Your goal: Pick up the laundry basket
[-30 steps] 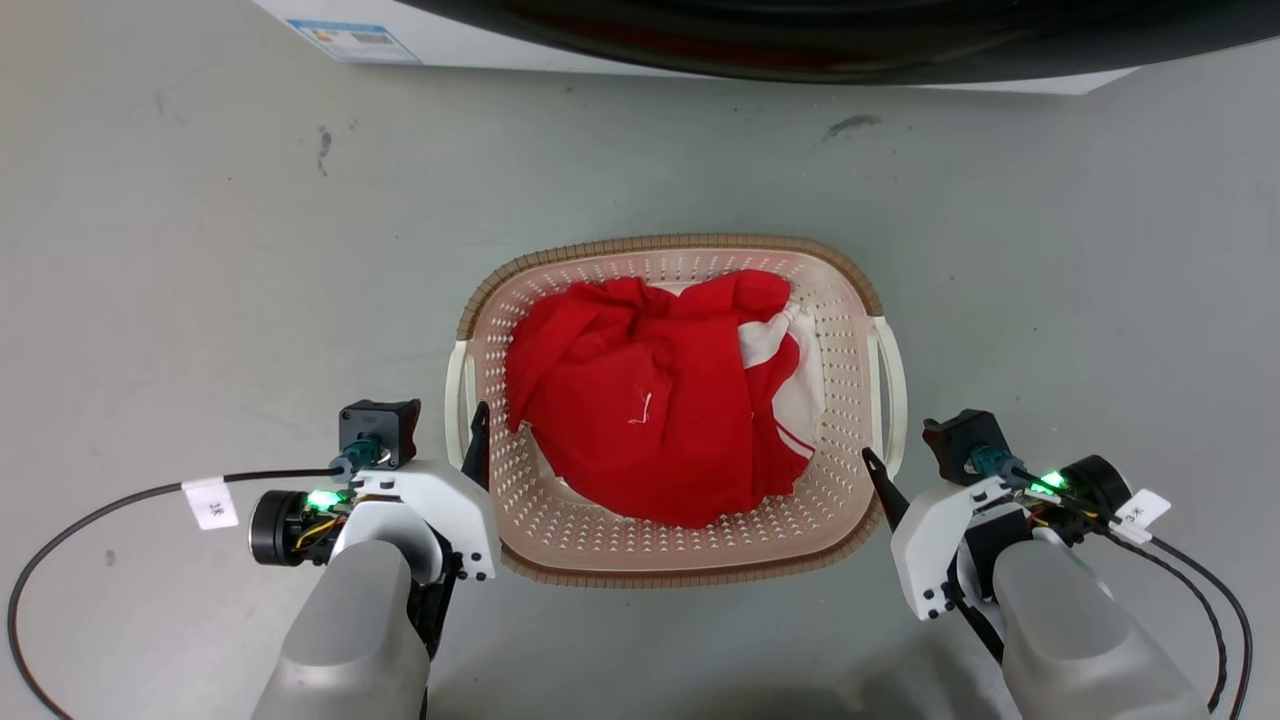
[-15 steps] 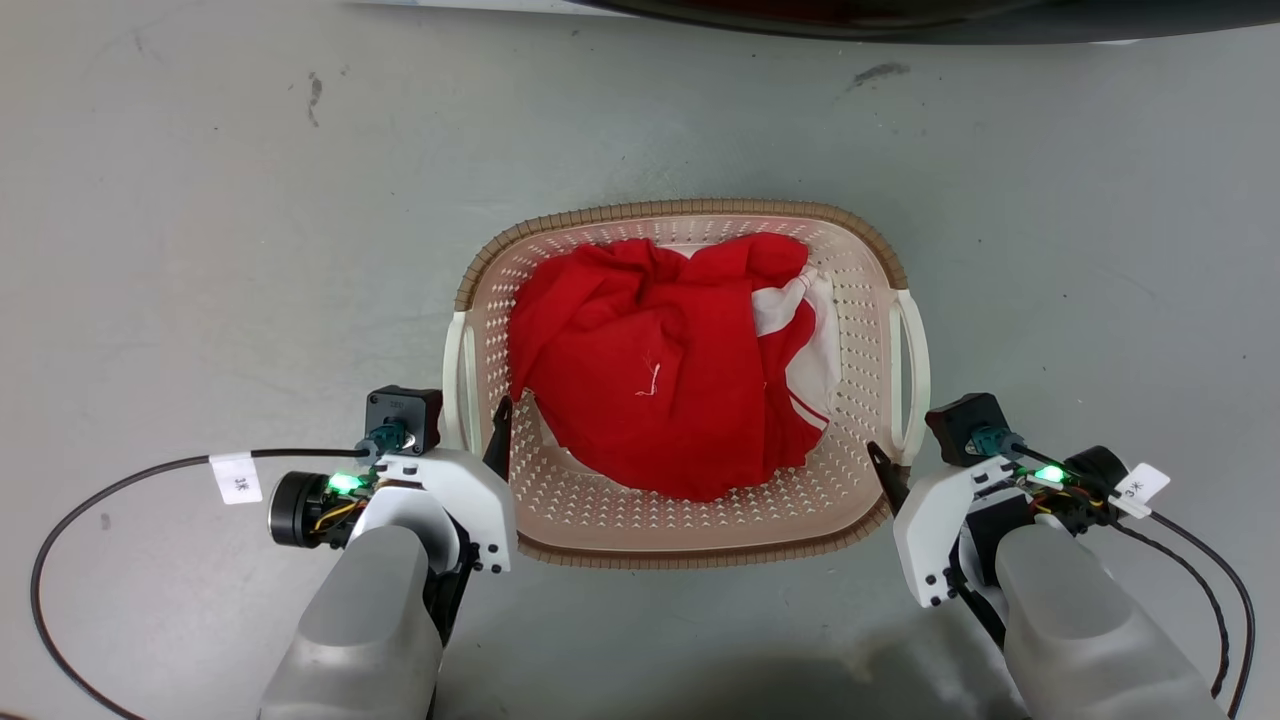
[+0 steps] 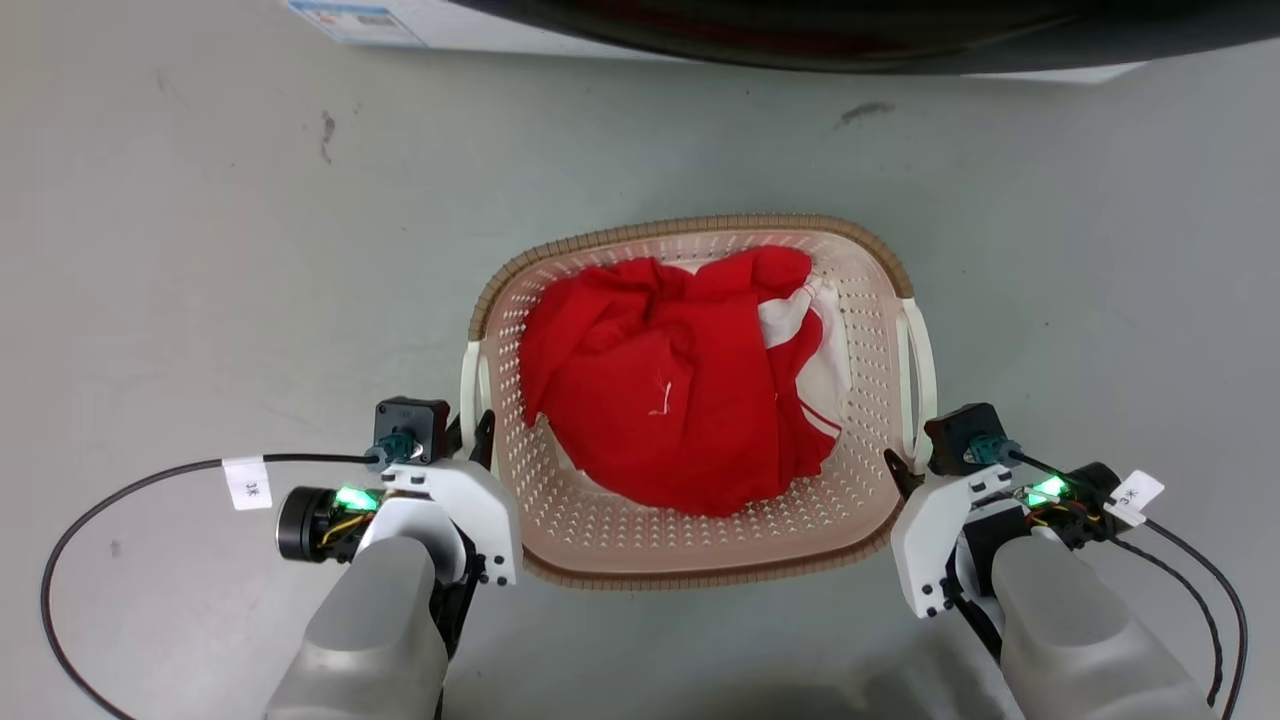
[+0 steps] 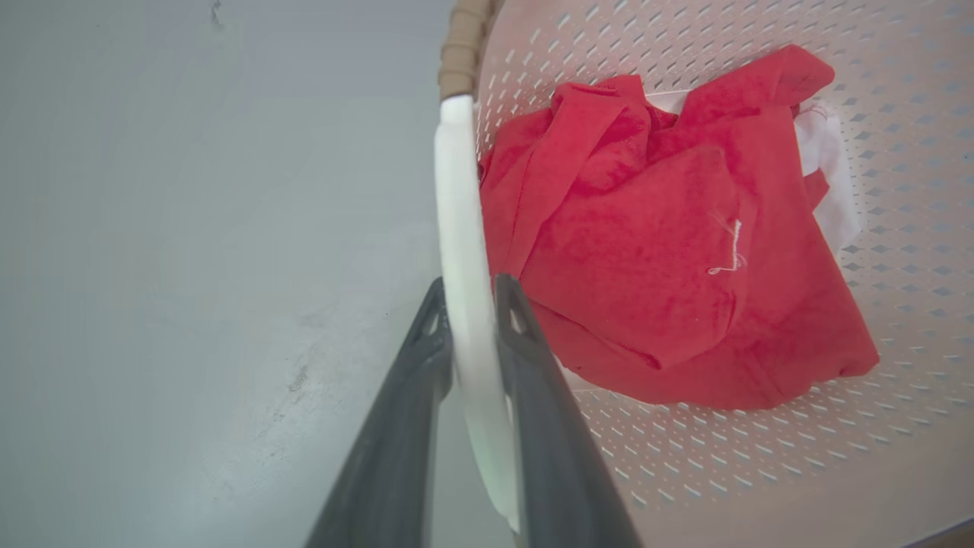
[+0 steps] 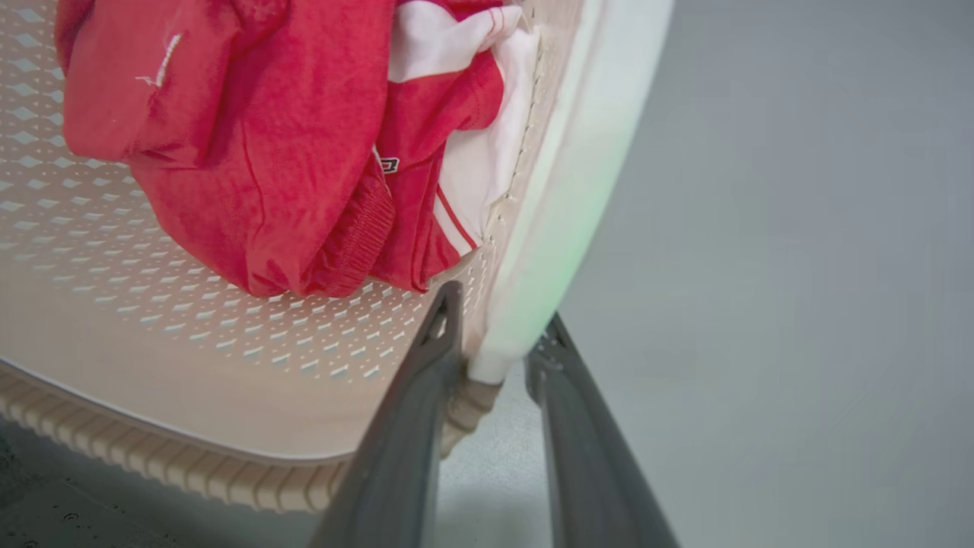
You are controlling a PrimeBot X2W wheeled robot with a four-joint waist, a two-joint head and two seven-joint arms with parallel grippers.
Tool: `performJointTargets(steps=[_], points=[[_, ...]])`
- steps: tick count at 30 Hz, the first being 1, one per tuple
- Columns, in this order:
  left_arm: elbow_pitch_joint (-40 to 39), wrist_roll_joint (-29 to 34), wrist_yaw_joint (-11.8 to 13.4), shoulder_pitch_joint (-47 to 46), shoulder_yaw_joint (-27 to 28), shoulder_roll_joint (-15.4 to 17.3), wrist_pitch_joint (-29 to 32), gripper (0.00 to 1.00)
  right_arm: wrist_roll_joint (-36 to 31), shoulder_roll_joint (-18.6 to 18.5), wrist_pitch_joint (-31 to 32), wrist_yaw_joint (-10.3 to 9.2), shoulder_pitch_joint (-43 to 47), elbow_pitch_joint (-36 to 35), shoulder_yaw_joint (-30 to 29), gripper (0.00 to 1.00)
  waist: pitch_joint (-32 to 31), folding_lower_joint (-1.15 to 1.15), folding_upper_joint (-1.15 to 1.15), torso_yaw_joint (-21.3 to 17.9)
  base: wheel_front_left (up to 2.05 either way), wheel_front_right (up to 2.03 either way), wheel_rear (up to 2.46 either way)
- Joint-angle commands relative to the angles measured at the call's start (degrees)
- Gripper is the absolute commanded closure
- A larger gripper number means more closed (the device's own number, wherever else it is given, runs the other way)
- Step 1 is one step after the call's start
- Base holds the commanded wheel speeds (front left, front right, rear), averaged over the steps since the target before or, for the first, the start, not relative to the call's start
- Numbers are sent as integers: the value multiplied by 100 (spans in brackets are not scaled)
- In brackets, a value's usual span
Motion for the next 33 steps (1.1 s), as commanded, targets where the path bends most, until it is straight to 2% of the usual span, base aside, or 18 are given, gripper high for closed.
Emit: performJointTargets(steps=[1, 13, 21, 27, 33], points=[[53, -17, 7, 102, -55, -1, -17, 100, 31, -1, 41, -4, 70, 17, 91, 100, -221, 0, 0, 4, 0, 0, 0], [732, -484, -77, 357, -509, -11, 3, 100, 881, 7, 680, -3, 462, -91, 1081, 100, -1655, 0, 0, -67, 0, 0, 0], [879, -498, -24, 496, -699, -19, 118, 100, 1328, 19, 1029, -1, 641, -89, 1582, 100, -2488, 0, 0, -113, 0, 0, 0], [915, -512, -50, 524, -781, 57, 310, 100, 1672, 16, 1381, -2, 723, -35, 1891, 100, -3013, 0, 0, -155, 0, 0, 0], [928, -552, -111, 523, -901, 102, 785, 100, 1930, 11, 1778, -1, 733, -16, 2232, 100, -3437, 0, 0, -187, 0, 0, 0]])
